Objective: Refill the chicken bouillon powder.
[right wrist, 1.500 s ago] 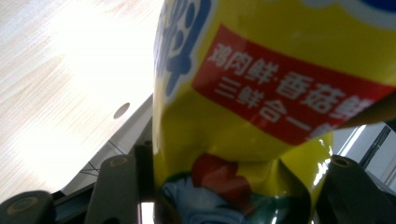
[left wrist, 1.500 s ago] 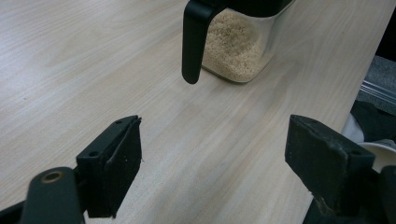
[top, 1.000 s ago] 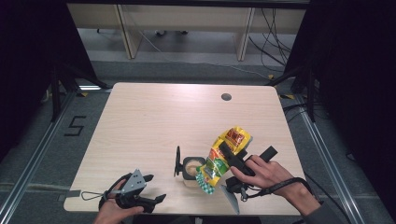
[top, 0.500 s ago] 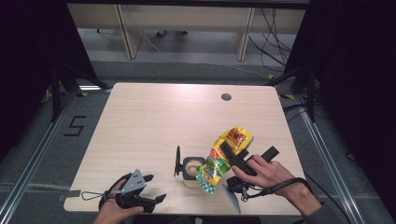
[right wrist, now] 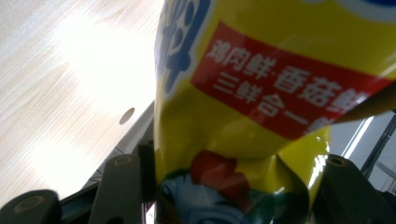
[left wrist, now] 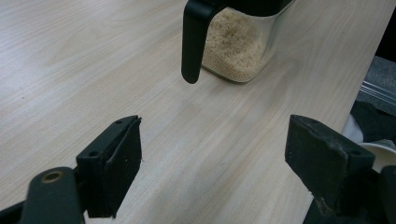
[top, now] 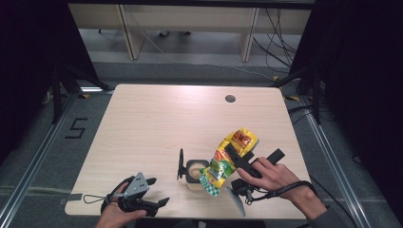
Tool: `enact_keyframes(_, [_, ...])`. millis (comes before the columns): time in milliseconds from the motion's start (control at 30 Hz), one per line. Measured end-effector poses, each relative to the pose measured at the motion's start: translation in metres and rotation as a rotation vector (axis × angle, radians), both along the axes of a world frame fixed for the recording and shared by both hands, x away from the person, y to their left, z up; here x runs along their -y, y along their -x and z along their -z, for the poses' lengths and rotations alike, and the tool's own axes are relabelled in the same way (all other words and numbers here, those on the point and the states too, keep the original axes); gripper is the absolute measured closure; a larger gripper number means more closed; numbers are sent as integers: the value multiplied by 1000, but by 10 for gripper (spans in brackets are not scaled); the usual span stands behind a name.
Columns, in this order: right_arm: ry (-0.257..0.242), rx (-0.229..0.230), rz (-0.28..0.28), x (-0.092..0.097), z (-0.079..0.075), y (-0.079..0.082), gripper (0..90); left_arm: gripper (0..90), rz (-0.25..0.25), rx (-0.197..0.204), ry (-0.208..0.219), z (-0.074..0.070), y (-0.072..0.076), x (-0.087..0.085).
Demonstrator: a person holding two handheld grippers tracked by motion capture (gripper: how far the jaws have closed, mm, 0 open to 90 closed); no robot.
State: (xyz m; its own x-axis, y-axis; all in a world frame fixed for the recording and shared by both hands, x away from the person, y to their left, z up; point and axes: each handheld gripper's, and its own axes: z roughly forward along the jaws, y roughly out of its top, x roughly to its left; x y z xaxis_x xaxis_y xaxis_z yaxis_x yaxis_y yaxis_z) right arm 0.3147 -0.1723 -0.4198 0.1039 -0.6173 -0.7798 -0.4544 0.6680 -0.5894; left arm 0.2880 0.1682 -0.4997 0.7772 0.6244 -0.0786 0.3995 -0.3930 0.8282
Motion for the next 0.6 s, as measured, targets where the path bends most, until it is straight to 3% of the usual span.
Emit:
enact_keyframes(67, [-5, -9, 16, 0, 0, 1, 488, 184, 2, 3, -22, -1, 0, -1])
enact_keyframes(167, [10, -19, -2, 2, 2, 0, 488, 184, 3, -11, -11, 0, 0, 0])
enact_keyframes(233, [27, -36, 52, 1, 0, 1, 488, 184, 4, -7, -19, -1, -1, -1])
enact_keyframes(300, [18, -34, 54, 1, 0, 1, 488, 184, 17, 10, -26, 0, -2, -2])
enact_keyframes(333, [20, -28, 54, 2, 1, 1, 488, 184, 19, 0, -32, 0, -2, -2])
enact_keyframes(433, [15, -40, 53, 2, 1, 0, 489, 184, 10, -16, -9, 0, -2, -1])
enact_keyframes(600, [27, -41, 51, 3, 0, 0, 489, 184, 9, -8, -9, 1, -2, -1])
